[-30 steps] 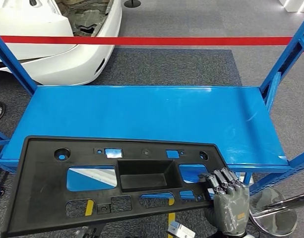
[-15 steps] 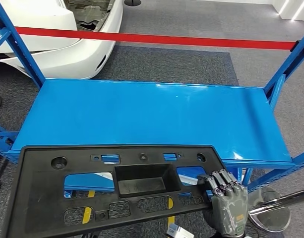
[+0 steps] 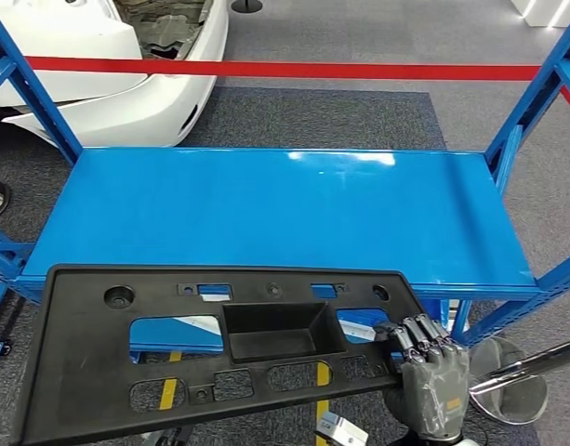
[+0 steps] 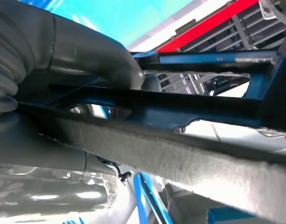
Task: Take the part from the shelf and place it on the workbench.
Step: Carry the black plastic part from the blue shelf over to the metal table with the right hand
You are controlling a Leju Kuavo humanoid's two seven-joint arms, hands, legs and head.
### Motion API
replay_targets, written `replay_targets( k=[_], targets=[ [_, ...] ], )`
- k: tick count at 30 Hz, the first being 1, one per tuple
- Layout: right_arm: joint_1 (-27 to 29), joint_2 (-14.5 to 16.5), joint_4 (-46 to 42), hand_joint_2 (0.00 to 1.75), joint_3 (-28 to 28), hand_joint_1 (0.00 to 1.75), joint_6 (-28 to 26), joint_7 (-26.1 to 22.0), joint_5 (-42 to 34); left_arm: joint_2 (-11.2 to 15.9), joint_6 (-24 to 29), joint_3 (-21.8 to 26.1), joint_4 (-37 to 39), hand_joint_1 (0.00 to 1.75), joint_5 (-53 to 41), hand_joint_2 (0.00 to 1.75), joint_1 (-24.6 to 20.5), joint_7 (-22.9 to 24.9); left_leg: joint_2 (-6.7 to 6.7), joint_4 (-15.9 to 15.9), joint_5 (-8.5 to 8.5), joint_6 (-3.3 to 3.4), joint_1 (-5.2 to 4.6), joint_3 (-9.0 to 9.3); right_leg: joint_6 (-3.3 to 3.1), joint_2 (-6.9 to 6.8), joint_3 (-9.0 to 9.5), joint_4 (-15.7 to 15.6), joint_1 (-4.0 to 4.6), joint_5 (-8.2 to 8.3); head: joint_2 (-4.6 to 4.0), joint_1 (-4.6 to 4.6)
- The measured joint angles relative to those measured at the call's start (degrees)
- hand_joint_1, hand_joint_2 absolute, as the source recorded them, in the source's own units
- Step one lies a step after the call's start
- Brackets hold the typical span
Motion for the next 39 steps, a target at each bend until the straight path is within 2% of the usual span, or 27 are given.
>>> replay_targets(
  k=[1,2,3,5,6,7,8,10,11,12,13,15,16,17,18,20,22,25,27,28,30,31,32,33,34,37,39],
  targets=[
    [0.0,0.0,0.1,1.75,0.0,1.75,0.0,0.0,-0.1,0.0,-0.4,0.0,0.0,0.00,0.0,0.00,0.0,-0.2,0.00,2.7,-0.88,-0.25,0.17,-0.87,0.08,-0.01,-0.39,0.1,-0.02,0.16,0.00,0.00],
    [0.0,0.0,0.1,1.75,0.0,1.75,0.0,-0.1,-0.1,0.1,-0.9,0.0,0.0,0.00,0.0,0.00,0.1,-0.4,0.01,3.3,-0.64,-0.44,0.35,-0.75,0.21,-0.01,-0.69,0.2,-0.06,0.31,0.00,0.01],
    [0.0,0.0,0.2,1.75,0.0,1.75,0.1,-0.2,-0.2,0.1,-1.6,0.0,0.0,0.00,0.1,0.44,0.1,-0.8,0.01,1.4,0.65,-0.61,0.55,0.53,0.35,0.00,-0.90,0.4,-0.15,0.42,0.00,0.01],
    [-0.1,0.0,0.2,1.75,0.0,1.75,0.1,-0.3,-0.5,0.3,-3.7,0.0,0.0,0.00,0.4,1.31,0.1,-1.9,0.00,-6.4,4.11,-0.97,0.91,4.88,0.82,0.06,-1.29,1.0,-0.32,0.44,0.00,0.01],
    [-0.2,0.0,0.2,1.75,0.0,1.75,0.1,-0.4,-0.6,0.3,-4.9,0.0,0.0,0.00,0.7,1.75,0.0,-2.6,-0.02,-9.8,5.13,-0.92,0.99,6.47,1.14,0.12,-1.65,1.5,-0.31,0.41,0.00,-0.01],
    [-0.4,0.0,0.2,1.75,0.0,1.75,0.1,-0.5,-0.8,0.4,-5.8,0.0,0.0,0.00,0.9,1.75,0.0,-3.3,-0.04,-11.7,5.55,-0.72,0.96,7.18,1.54,0.16,-2.05,1.9,-0.27,0.47,-0.01,0.00],
    [-0.5,0.0,0.3,1.75,0.0,1.75,0.1,-0.6,-1.0,0.4,-6.4,0.0,0.0,0.00,1.0,1.75,0.1,-3.7,-0.07,-12.2,5.42,-0.34,0.79,7.16,1.96,0.20,-2.42,2.2,-0.22,0.62,-0.01,-0.02],
    [-0.6,0.0,0.3,1.75,0.0,1.75,0.1,-1.0,-1.4,0.4,-7.1,0.0,0.0,0.00,1.0,1.75,0.3,-4.2,-0.07,-12.1,5.82,0.66,0.58,6.71,2.68,0.21,-2.80,2.3,-0.38,0.89,0.01,-0.03],
    [-0.7,0.0,0.3,1.75,0.0,1.75,0.1,-1.1,-1.5,0.5,-7.2,0.0,0.0,0.00,1.0,1.75,0.4,-4.2,-0.06,-12.2,6.07,1.13,0.57,6.60,2.97,0.20,-2.97,2.7,-0.49,0.45,0.01,-0.02],
    [-0.7,0.0,0.3,1.75,0.0,1.75,0.1,-1.2,-1.6,0.5,-7.3,0.0,0.0,0.00,0.9,1.75,0.3,-4.2,-0.04,-12.2,6.33,1.56,0.61,6.45,3.22,0.20,-3.47,4.0,-0.55,-0.70,0.02,0.02],
    [-0.7,0.0,0.4,1.75,0.0,1.75,0.1,-1.3,-1.6,0.5,-7.2,0.0,0.0,0.00,0.9,1.75,0.3,-4.2,-0.02,-12.3,6.56,1.94,0.63,6.26,3.41,0.19,-4.51,6.7,-0.59,-2.60,0.01,0.05],
    [-0.7,0.0,0.5,1.75,0.0,1.75,0.1,-1.3,-1.8,0.6,-6.6,0.0,0.0,0.00,0.9,1.75,0.3,-4.0,0.02,-12.2,6.83,2.40,0.42,5.85,3.65,0.17,-7.49,14.6,-0.59,-6.82,0.00,0.09],
    [-0.7,0.0,0.6,1.75,0.0,1.75,0.1,-1.3,-1.8,0.6,-5.9,0.0,0.0,0.00,0.8,1.75,0.4,-3.6,0.03,-12.2,6.93,2.53,0.26,5.71,3.64,0.18,-8.63,17.8,-0.58,-8.04,0.00,0.08],
    [-0.6,0.0,0.7,1.75,0.0,1.75,0.1,-1.3,-1.8,0.6,-4.8,0.0,0.0,0.00,0.6,1.75,0.4,-3.1,0.04,-12.2,6.98,2.60,0.11,5.65,3.52,0.18,-8.80,19.0,-0.56,-8.14,0.00,0.08],
    [-0.6,0.0,0.7,1.75,0.0,1.75,0.1,-1.3,-1.8,0.6,-3.8,0.0,0.0,0.00,0.4,1.75,0.4,-2.4,0.02,-12.2,7.01,2.64,-0.05,5.66,3.27,0.19,-7.85,17.8,-0.50,-7.15,0.00,0.08],
    [-0.6,0.0,0.7,1.75,0.0,1.75,0.1,-1.3,-1.7,0.5,-2.0,0.1,0.0,0.00,0.1,1.75,0.4,-1.3,-0.06,-12.2,7.03,2.65,-0.28,5.78,2.23,0.23,-3.47,9.8,-0.12,-3.48,0.00,0.06],
    [-0.6,0.0,0.7,1.75,0.0,1.75,0.1,-1.3,-1.6,0.4,-1.4,0.1,0.0,0.00,0.0,1.75,0.2,-0.9,-0.12,-12.2,7.13,2.39,-0.38,5.57,1.22,0.25,-0.41,3.4,0.37,-1.35,0.01,0.01],
    [-0.6,0.0,0.6,1.75,0.0,1.75,0.1,-1.3,-1.6,0.3,-1.3,0.0,0.0,0.00,0.0,1.75,0.2,-0.9,-0.06,-12.2,7.34,1.58,-0.32,5.10,0.74,0.26,-0.15,1.7,0.61,-1.12,0.01,-0.04],
    [-0.6,0.1,0.5,1.75,-0.1,1.75,0.1,-1.3,-1.6,0.3,-1.2,0.0,0.0,0.00,0.0,1.75,0.2,-0.9,-0.06,-11.2,6.18,0.98,-0.37,4.61,0.40,0.10,0.03,0.7,0.26,-0.71,0.01,-0.11],
    [-0.6,0.1,0.5,1.75,-0.1,1.75,0.1,-1.3,-1.6,0.3,-1.0,0.0,0.0,0.00,0.0,1.75,0.2,-0.8,-0.07,-9.2,4.70,0.68,-0.34,3.81,0.23,-0.02,0.11,0.3,0.07,-0.46,0.01,-0.15],
    [-0.5,0.2,0.5,1.75,-0.1,1.75,0.1,-1.2,-1.6,0.3,-0.3,0.0,0.0,0.00,0.0,1.75,0.2,-0.7,-0.07,-2.0,0.80,0.16,-0.11,0.93,0.05,-0.18,-0.03,0.3,0.02,-0.23,0.01,-0.19],
    [-0.4,0.2,0.6,1.75,-0.1,1.75,0.1,-1.2,-1.5,0.3,0.1,0.0,0.0,0.00,0.0,1.75,0.3,-0.5,-0.07,1.4,-0.55,-0.07,0.01,-0.44,0.05,-0.23,-0.17,0.4,0.02,-0.19,0.01,-0.19],
    [-0.4,0.2,0.6,1.75,-0.1,1.75,0.1,-1.1,-1.5,0.3,0.5,0.0,0.0,0.00,0.0,1.75,0.3,-0.3,-0.06,3.5,-1.12,-0.25,0.11,-1.25,0.06,-0.26,-0.32,0.6,0.01,-0.17,0.01,-0.18],
    [-0.3,0.2,0.6,1.75,-0.1,1.75,0.1,-1.1,-1.4,0.3,0.7,0.0,0.0,0.00,-0.1,1.75,0.4,-0.2,-0.06,3.9,-0.77,-0.37,0.22,-1.29,0.09,-0.25,-0.49,0.8,-0.01,-0.16,0.01,-0.19],
    [-0.3,0.2,0.6,1.75,-0.1,1.75,0.1,-1.1,-1.4,0.4,1.0,0.0,0.0,0.00,-0.1,1.75,0.4,0.0,-0.06,2.4,0.34,-0.46,0.36,-0.53,0.12,-0.23,-0.65,1.1,-0.05,-0.19,0.02,-0.19],
    [-0.3,0.2,0.6,1.75,-0.1,1.75,0.1,-1.1,-1.3,0.4,1.4,0.0,0.0,0.00,-0.3,1.75,0.2,0.1,-0.07,-7.5,4.97,-0.64,0.73,4.25,0.70,-0.09,-1.27,2.2,-0.09,-0.49,0.00,-0.24],
    [-0.2,0.2,0.5,1.75,-0.2,1.75,0.1,-1.0,-1.2,0.4,1.6,0.0,0.0,0.00,-0.4,1.75,0.1,0.1,-0.14,-10.8,6.02,-0.24,0.67,5.53,1.39,0.02,-1.98,3.0,0.07,-0.44,0.01,-0.27]
  ],
)
